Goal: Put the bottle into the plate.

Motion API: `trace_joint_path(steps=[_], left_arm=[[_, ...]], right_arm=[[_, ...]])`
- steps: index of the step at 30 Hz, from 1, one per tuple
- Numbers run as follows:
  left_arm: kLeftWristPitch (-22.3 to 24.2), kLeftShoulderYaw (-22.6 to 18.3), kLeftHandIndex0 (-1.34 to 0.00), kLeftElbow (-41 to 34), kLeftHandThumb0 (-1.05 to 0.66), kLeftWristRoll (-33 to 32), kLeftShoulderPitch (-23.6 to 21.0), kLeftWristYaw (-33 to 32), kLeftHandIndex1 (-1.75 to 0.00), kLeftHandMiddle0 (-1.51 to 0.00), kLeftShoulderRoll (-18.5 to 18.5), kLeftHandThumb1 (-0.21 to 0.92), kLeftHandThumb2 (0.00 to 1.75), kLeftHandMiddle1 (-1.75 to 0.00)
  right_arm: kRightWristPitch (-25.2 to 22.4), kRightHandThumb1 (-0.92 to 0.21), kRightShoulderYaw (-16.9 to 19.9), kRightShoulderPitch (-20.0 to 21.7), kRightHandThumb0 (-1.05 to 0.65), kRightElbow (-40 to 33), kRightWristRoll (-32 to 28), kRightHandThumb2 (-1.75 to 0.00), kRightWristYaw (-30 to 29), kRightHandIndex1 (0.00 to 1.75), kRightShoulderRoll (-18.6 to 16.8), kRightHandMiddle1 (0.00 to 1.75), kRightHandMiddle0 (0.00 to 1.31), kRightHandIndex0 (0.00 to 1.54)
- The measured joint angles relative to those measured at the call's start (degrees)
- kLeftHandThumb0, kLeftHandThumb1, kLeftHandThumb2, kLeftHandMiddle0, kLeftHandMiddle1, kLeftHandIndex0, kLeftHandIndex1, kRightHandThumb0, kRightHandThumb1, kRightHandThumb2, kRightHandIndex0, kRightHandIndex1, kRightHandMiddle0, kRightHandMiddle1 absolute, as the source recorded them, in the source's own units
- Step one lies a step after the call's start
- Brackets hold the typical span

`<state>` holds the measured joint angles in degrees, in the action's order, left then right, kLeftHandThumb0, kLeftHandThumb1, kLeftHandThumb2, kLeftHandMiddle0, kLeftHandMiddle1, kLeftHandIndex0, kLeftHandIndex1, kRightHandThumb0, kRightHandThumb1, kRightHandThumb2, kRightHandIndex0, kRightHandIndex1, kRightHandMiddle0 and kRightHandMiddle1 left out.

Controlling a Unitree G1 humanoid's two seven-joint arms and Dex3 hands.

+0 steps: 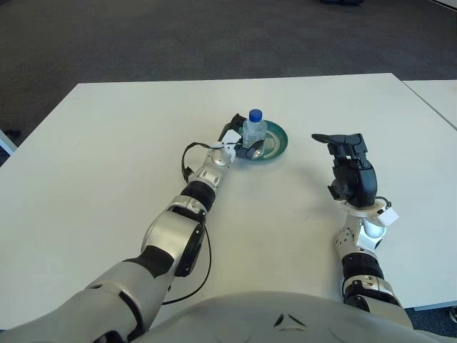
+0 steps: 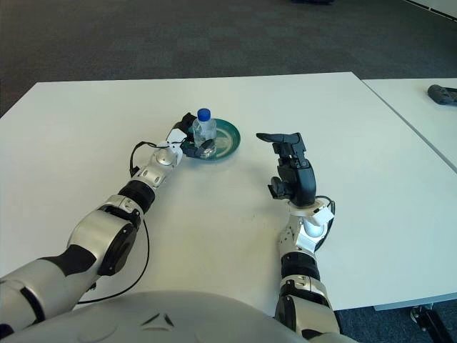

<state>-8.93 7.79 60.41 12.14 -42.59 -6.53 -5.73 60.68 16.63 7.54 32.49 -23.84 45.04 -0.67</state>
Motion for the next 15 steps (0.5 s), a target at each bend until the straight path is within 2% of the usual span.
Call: trace_joint_path(steps=[4,15], left_arm=[[-0.46,0.26,0.0,1.05,-0.88,0.0,-0.59,1.11,-0.86,-0.21,0.11,0.91,0.21,-0.33],[-0.48,0.98,0.0,2.52,-0.97,0.07,-1.55,3.05,-0.55,-0.14,0.35,0.92,0.26,-0.11]], right_arm=[[-0.32,-0.91,-0.06,-0.3,-0.72,-0.55,-0.03,-0.52,-0.27,1.07,-0.14,1.26,0.17,0.41],[-0.81,-0.91,-0.51,-1.41,-0.72,-2.16,-0.01,-0.51,-1.62,1.09,-0.67,1.26,0.16,0.41]])
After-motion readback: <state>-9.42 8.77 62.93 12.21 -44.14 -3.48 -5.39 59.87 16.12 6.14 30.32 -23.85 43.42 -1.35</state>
